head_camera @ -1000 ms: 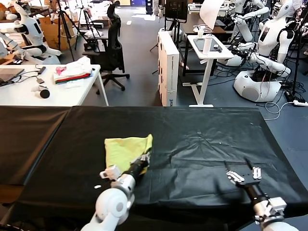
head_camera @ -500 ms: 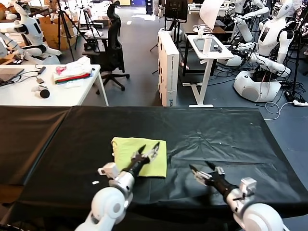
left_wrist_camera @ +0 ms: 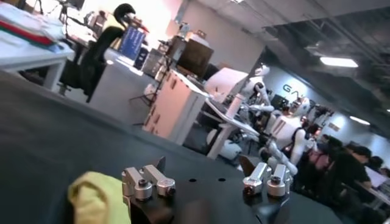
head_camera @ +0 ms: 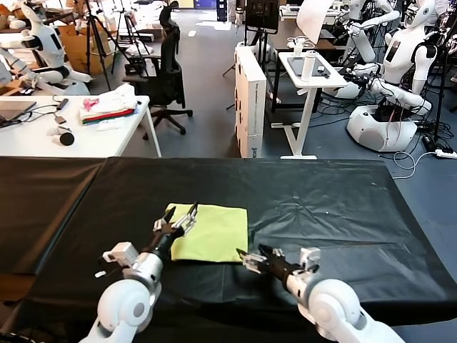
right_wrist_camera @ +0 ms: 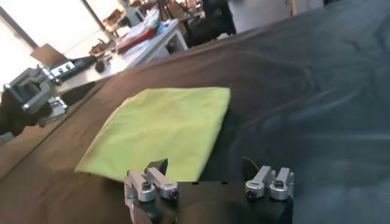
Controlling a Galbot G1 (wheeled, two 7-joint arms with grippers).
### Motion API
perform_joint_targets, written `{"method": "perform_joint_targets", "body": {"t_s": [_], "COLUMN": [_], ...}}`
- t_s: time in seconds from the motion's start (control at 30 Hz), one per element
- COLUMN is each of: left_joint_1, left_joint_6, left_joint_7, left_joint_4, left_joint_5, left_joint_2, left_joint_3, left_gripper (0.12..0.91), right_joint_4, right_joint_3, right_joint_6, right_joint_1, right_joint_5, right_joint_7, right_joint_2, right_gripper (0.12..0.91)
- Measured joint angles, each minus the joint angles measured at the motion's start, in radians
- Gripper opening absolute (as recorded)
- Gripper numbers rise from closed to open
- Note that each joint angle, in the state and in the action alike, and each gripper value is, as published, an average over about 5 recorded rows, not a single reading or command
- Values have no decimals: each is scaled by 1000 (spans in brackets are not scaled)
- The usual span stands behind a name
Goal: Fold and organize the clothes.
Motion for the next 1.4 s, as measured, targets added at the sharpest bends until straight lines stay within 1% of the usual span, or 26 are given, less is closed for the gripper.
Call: {"method": "perform_joint_targets", "body": {"t_s": [0.1,0.17,0.2,0.33,0.37,0.5,0.6,0.7,0.73,0.8,0.83,0.87,0.93,1.1,1.17,1.27,1.33,1.4], "left_joint_1": [10,17,20,32,34,39,42,43,44,45,46,47,50,58,61,67,70,72], "left_joint_6": [-1,-2,-2,-3,-3,-5,-7,-9,-10,-12,-13,-14,-17,-24,-26,-29,-32,-34], "left_joint_7": [0,0,0,0,0,0,2,4,5,8,10,13,17,24,26,30,33,36], "left_joint_4": [-5,-8,-10,-17,-18,-21,-21,-21,-20,-18,-17,-15,-10,-1,1,2,4,6], "left_joint_5": [6,8,9,13,13,15,17,22,24,29,31,35,42,52,53,53,53,53], "left_joint_2": [0,0,0,0,0,1,1,1,1,1,0,0,-2,-6,-6,-5,-5,-5], "left_joint_3": [-9,-15,-17,-26,-28,-36,-39,-40,-40,-40,-40,-40,-40,-41,-45,-56,-65,-71], "left_gripper": [907,907,907,907,907,907,907,907,907,907,907,907,907,907,907,907,907,907], "right_joint_4": [-20,-32,-38,-59,-62,-63,-59,-55,-54,-52,-52,-52,-52,-60,-66,-80,-89,-92], "right_joint_3": [-28,-39,-42,-47,-46,-35,-22,-6,0,13,19,25,34,55,68,102,132,162], "right_joint_6": [-2,-3,-3,-1,-1,2,5,9,9,10,11,12,15,22,26,24,22,24], "right_joint_1": [38,54,60,69,68,58,47,35,30,20,16,12,5,-10,-13,-16,-24,-39], "right_joint_5": [3,4,4,3,2,1,1,1,1,1,1,0,-2,-8,-15,-46,-74,-92], "right_joint_7": [1,0,0,-2,-3,-9,-11,-14,-15,-17,-18,-19,-21,-22,-10,17,22,16], "right_joint_2": [17,27,32,47,49,50,48,43,41,37,36,34,31,26,25,24,19,9], "right_gripper": [907,891,867,702,673,609,538,405,336,232,186,160,141,140,140,140,140,140]}}
